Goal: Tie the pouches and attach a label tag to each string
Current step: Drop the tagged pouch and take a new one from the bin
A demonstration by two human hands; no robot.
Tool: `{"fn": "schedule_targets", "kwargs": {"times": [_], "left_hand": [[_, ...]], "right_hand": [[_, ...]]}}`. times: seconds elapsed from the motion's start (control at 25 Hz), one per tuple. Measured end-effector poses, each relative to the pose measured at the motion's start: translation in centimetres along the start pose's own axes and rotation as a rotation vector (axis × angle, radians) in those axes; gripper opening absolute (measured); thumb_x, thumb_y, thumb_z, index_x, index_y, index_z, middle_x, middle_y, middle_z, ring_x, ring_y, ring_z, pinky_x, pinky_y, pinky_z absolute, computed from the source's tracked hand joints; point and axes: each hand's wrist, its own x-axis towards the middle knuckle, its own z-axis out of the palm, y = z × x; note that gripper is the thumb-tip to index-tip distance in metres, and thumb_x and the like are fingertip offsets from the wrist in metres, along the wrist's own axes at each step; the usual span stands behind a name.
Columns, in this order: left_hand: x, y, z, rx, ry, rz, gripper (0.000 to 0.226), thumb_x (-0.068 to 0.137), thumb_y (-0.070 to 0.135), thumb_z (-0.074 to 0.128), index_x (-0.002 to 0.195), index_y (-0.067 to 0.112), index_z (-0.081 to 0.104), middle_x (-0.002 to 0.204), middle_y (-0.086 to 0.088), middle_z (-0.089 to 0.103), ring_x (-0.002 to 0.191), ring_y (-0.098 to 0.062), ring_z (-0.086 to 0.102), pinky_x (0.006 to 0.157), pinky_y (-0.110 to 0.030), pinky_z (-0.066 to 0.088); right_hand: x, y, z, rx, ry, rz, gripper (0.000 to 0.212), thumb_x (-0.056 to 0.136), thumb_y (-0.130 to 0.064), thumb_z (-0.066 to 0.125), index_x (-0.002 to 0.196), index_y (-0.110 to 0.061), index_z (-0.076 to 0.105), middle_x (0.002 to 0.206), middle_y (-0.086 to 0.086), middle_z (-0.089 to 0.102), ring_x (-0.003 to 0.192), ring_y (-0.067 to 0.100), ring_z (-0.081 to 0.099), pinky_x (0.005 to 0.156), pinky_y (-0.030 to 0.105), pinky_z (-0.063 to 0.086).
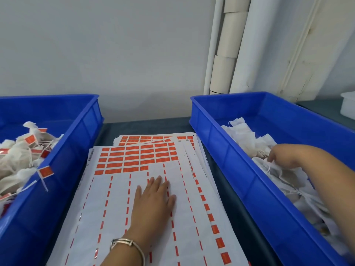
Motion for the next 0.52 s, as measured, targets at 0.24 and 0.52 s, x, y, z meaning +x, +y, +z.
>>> {"fn": "schedule_targets", "kwargs": {"times": [0.24,0.52], "left_hand": [[-0.1,-0.1,-0.3,-0.041,0.001,-0.005,0.055,0.096,0.054,0.025,0.147,0.035,0.017,0.157,0.012,0.007,0.145,-0.012,0.000,0.112,-0.038,-0.008],[-0.1,0.0,-0.4,-0.067,0.030,-0.011,0.053,0.096,0.053,0.028,0.146,0.035,0.022,0.157,0.012,0.011,0.145,-0.012,0.003,0.113,-0.038,-0.006]], "right_hand": [[-0.2,0.8,-0.1,0.139,0.116,-0.010,0.010,0.081,-0.021,0.072,0.089,-0.016,0.071,0.096,0.001,0.065,0.085,0.017,0.060,0.070,0.026,0.049],[-3.0,0.9,-2.3,0.624,0.397,-0.144,0.020,0.079,-0.021,0.075,0.088,-0.024,0.057,0.088,-0.002,0.061,0.076,0.013,0.055,0.057,0.024,0.040]]}}
